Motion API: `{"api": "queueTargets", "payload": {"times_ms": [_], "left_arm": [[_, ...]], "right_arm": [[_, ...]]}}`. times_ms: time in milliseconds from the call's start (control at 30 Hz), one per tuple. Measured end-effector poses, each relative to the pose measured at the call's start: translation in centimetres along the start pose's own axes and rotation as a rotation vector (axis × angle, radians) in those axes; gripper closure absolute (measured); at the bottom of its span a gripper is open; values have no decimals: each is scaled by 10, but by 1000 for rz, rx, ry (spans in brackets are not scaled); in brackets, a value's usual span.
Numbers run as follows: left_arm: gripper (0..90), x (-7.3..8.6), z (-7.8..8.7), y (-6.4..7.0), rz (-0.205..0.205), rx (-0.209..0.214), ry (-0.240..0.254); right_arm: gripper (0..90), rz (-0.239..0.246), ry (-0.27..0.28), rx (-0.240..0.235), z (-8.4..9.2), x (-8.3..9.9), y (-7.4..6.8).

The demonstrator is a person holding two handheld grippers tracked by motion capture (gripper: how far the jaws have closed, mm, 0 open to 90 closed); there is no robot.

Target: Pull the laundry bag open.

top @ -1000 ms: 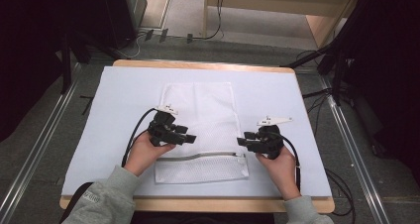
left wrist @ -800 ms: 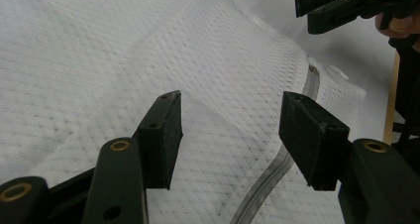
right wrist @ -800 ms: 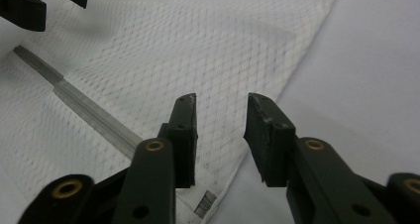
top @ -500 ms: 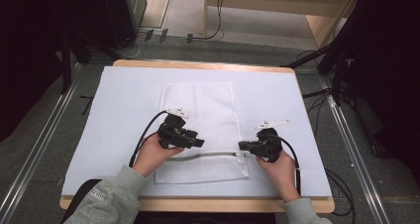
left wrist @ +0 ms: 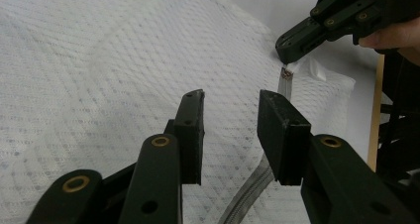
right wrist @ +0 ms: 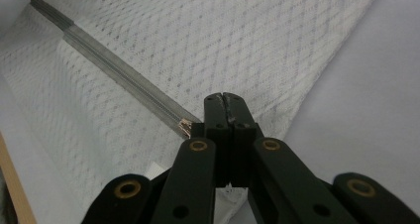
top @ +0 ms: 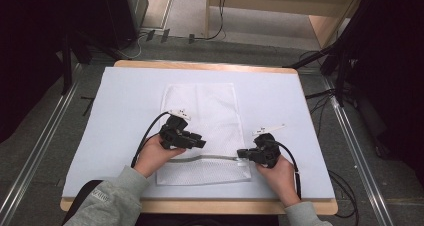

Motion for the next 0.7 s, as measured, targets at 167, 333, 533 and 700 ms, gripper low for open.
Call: {"api": "queueTargets", "payload": {"times_ms": [167,333,533,700], "left_arm": [[667,0,0,0,3,-5,-2],[634,-1,0,0,20,9,11],[659,-3,-4,5,9,30,16],[681,-5,-13,15,-20,51,13]], "right_arm": [[900,-3,-16,-13,4,5,-3],[900,13,-21,-18,8,9,-9],[900,32,-13,-28,7,7,-17],[900,58,8,-30,8,3,-22]]}}
Point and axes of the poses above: each handheld gripper's, and its own axes: z roughly backward along the jaws, x roughly out of its underside, y roughly to its right, the point moved 3 cm from there along -z, roughly forward along the jaws, and after that the axes turned 11 degrees about x, right-handed, at the moved point
